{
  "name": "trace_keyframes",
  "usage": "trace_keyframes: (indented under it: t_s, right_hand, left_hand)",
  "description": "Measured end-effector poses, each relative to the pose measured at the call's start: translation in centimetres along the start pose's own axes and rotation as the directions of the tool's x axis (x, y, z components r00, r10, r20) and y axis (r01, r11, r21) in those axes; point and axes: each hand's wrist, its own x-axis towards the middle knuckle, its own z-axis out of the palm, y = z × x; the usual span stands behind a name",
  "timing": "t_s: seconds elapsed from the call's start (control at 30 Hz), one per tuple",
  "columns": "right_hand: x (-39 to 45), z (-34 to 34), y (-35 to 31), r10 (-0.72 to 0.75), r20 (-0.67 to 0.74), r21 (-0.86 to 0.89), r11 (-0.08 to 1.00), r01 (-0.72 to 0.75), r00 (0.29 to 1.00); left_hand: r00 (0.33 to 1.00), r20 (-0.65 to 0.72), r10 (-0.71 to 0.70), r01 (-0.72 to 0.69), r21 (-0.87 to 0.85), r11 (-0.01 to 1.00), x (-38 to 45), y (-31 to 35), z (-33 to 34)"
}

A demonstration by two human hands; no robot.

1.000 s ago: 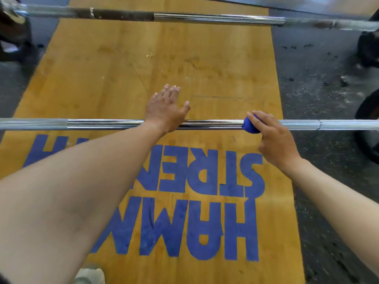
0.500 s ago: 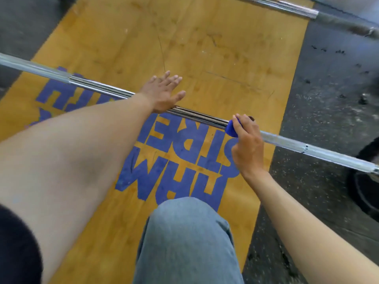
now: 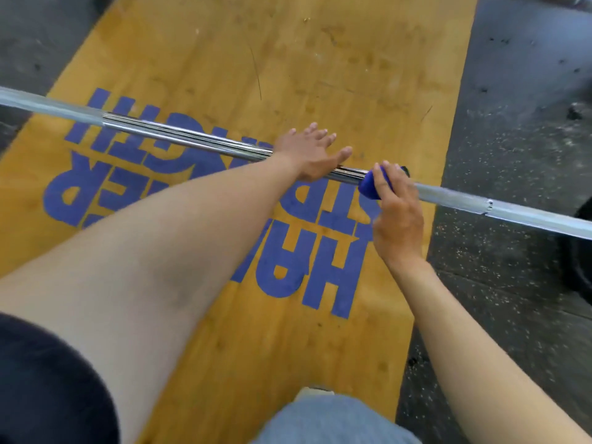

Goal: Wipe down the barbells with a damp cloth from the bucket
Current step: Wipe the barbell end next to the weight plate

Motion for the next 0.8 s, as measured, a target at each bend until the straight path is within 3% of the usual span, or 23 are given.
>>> trace_keyframes:
  t_s: [0.07, 0.13, 0.33, 0.5, 0.67, 0.73, 0.8]
  right_hand:
    - [-1.9, -1.0, 1.3, 0.217, -0.067, 0.015, 0.976, -0.217, 0.974]
    - [-2.9, -1.1, 0.8, 0.293, -0.096, 0.011, 0.956, -0.293, 0.951]
    - [-3.9, -2.2, -0.9, 0.032, 0.099, -0.029, 0.999, -0.029, 0.995]
    - [-6.6, -3.4, 1.3, 0.313, -0.068, -0.035, 0.948, -0.316, 0.947]
    - [-7.9, -2.1, -3.0, 0.091, 0.011, -0.017, 0.996, -0.091, 0.996]
    - [-9.3, -3.3, -2.1, 0.112, 0.026, -0.041, 0.993, -0.111, 0.993]
    - [-10.7, -4.2, -1.0, 0.257, -0.042, -0.034, 0.965, -0.258, 0.965]
  left_hand:
    - [1.000, -0.019, 0.013, -0.013, 0.015, 1.000, -0.8, 0.0, 0.4]
    - [0.999, -0.039, 0.016, -0.015, 0.009, 1.000, -1.5, 0.1, 1.0]
    - [0.999, -0.048, 0.022, -0.022, -0.002, 1.000, -3.6, 0.4, 2.2]
    - [0.996, -0.084, 0.015, -0.016, -0.006, 1.000, -5.7, 0.5, 3.6]
    - [0.990, -0.140, 0.009, -0.009, 0.003, 1.000, -8.0, 0.5, 5.3]
    - [0.990, -0.141, 0.020, -0.019, 0.005, 1.000, -9.2, 0.9, 5.8]
    - [0.988, -0.151, 0.030, -0.030, 0.002, 1.000, -10.6, 1.1, 6.5]
